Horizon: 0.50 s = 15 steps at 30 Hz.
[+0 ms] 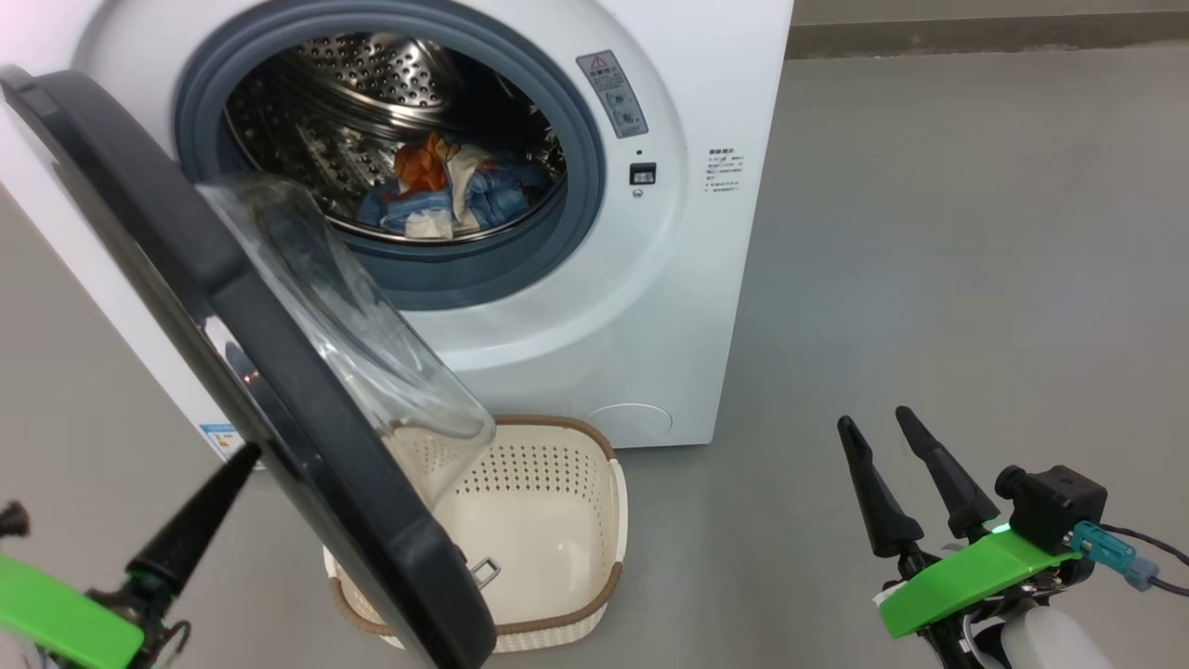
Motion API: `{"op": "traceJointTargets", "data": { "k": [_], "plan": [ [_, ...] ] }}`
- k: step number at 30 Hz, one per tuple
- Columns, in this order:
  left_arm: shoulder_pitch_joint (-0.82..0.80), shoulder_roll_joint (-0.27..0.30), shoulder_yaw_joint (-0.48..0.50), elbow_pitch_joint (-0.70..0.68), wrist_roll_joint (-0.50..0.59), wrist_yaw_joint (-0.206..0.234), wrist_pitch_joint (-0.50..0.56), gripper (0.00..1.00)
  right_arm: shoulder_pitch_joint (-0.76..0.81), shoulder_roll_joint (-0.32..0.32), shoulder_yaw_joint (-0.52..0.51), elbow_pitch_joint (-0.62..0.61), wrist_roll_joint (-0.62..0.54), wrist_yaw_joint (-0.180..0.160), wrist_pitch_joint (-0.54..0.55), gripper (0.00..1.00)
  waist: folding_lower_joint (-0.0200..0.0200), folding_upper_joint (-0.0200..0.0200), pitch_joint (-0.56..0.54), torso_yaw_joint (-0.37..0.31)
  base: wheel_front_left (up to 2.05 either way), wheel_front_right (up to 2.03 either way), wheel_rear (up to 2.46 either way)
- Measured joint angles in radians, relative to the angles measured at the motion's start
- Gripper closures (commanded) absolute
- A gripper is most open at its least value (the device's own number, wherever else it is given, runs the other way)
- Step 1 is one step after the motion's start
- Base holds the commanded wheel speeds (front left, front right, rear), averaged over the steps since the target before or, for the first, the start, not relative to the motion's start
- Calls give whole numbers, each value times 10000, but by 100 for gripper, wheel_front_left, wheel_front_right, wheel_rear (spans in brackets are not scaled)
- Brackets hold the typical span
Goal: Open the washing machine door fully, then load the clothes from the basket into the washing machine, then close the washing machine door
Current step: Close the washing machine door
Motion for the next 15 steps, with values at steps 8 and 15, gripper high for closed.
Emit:
{"op": "traceJointTargets", "data": {
  "k": [8, 15],
  "plan": [
    [538, 934, -1294, -667, 1879, -31, -2732, 0, 1, -8, -21, -13, 0, 0, 0, 0, 0, 0, 21, 25, 0, 0, 0],
    [1004, 1657, -2596, 253, 3916, -33, -6077, 0, 1, -46, -17, -13, 0, 0, 0, 0, 0, 0, -22, 18, 0, 0, 0]
  ]
}}
